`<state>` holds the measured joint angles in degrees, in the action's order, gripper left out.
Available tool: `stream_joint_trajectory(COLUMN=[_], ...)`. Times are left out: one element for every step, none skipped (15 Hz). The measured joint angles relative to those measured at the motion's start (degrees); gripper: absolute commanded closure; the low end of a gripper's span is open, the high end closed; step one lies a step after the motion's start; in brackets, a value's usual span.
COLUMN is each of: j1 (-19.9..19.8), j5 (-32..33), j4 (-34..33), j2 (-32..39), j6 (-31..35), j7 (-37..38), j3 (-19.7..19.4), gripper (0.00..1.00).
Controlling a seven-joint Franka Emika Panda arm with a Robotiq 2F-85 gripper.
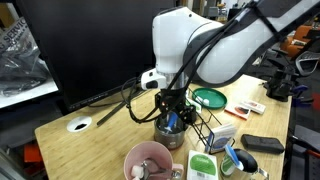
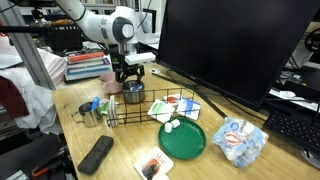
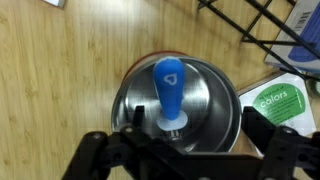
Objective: Pick up the blue spoon from the silver bowl and put it on the green plate
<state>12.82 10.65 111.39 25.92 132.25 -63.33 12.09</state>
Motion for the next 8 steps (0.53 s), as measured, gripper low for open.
stream_joint_trajectory(j1=[-0.01,-0.01,-0.01,-0.03,-0.06,-0.08,-0.10,-0.13], j5=[0.00,0.00,0.00,0.00,0.00,0.00,0.00,0.00], j4=[-0.41,-0.77,-1.01,-1.26,-1.47,-1.62,-1.79,-1.97], j2=[0.21,0.29,0.33,0.42,0.53,0.61,0.74,0.90], j6=[-0.56,-1.04,-1.52,-1.93,-2.26,-2.54,-2.84,-3.18], j7=[-0.23,-0.44,-0.63,-0.82,-1.00,-1.21,-1.45,-1.73], j3=[0.00,0.00,0.00,0.00,0.00,0.00,0.00,0.00], gripper=[0.06,0.06,0.04,0.04,0.02,0.02,0.02,0.01])
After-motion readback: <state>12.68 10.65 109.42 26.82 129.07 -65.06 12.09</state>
